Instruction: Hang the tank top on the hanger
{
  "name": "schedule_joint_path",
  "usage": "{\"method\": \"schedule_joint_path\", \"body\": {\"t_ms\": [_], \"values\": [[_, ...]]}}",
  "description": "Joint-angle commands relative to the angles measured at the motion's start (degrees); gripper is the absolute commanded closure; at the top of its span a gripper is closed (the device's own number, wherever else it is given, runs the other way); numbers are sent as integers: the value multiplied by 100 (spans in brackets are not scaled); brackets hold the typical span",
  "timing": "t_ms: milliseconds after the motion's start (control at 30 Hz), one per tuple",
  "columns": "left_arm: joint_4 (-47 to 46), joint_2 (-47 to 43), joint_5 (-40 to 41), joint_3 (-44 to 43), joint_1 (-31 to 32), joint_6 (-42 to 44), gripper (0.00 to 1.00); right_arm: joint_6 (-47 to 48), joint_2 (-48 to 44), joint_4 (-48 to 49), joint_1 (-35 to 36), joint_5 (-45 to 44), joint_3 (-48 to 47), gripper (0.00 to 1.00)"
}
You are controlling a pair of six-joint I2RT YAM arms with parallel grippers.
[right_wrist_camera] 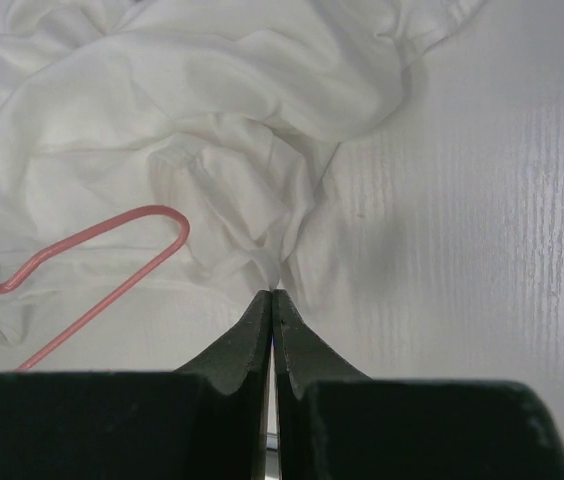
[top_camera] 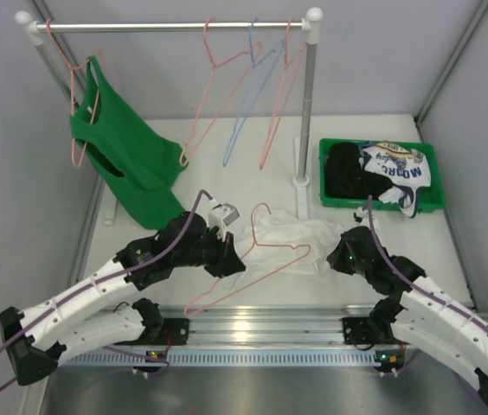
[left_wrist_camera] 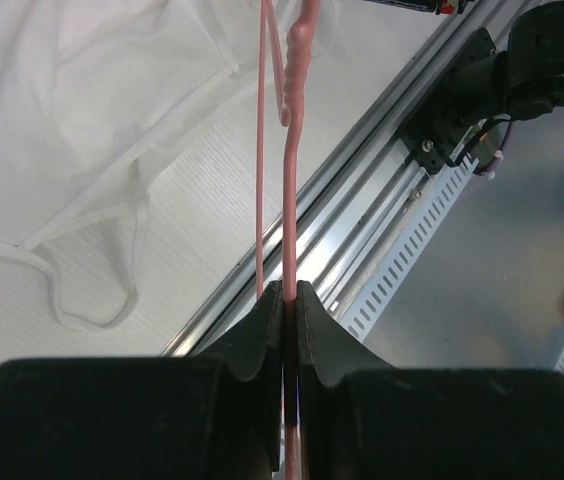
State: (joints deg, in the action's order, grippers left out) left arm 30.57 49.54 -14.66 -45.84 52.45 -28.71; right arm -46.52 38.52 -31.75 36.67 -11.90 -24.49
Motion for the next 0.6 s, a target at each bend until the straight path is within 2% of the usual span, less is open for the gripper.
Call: {"method": "schedule_joint_path", "body": {"t_ms": [0, 567], "values": [[-130, -23, -326, -118, 29, 67, 100, 56, 32, 72, -45, 21, -214, 100], [-481, 258, -433, 23, 169, 155, 100, 64, 24, 98, -63, 47, -214, 100]]}}
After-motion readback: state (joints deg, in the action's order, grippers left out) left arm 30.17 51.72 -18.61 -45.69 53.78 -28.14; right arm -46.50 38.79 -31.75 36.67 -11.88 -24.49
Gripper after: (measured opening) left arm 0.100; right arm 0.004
